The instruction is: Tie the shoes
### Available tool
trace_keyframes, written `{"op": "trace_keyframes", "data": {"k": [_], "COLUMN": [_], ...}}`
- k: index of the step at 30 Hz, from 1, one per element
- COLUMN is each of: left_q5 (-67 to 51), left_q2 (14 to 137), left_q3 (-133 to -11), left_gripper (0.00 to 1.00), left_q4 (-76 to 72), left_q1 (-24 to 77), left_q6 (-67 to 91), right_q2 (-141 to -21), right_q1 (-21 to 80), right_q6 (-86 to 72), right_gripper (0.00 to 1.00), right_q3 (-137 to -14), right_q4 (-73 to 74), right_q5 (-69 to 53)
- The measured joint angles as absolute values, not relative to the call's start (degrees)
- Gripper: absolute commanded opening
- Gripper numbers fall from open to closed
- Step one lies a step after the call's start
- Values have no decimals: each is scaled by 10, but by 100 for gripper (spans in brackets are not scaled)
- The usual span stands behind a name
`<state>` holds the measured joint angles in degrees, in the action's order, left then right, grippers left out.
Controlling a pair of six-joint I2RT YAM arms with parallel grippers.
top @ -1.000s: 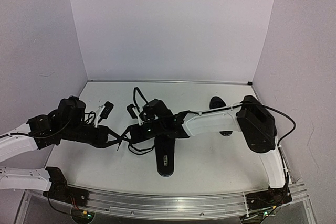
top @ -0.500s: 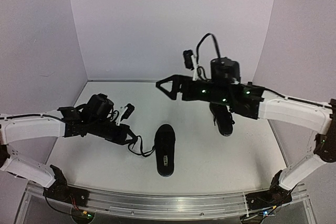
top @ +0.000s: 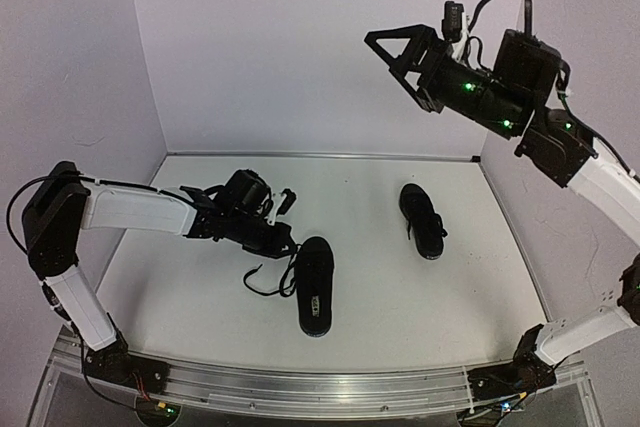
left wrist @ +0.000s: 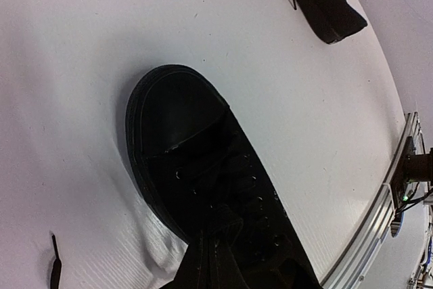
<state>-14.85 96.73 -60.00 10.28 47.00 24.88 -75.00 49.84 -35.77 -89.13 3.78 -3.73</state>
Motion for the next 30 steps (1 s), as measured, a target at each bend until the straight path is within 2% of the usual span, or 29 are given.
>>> {"op": "trace_keyframes", "data": {"k": [5,12,20,30], "left_q5": [-151,-153,-147,-138], "left_q2": [990,1031,1042,1036], "left_q3": [-600,-623,-671,-642], "left_gripper": [0,0,0,0], "left_q4": [87,75,74,75], "left_q1": [470,470,470,496], "left_q6": [254,298,353,406], "right_q2": [-783,-782,-781,-796], "right_q1": [445,358,356,356], "right_q6": [-398,-427,-387,-340], "right_gripper": [98,98,98,98], "right_q3": [-895,-835,-728,-647], "right_q4": [46,42,48,74], "right_q5": [-96,-155,-178,-201]}}
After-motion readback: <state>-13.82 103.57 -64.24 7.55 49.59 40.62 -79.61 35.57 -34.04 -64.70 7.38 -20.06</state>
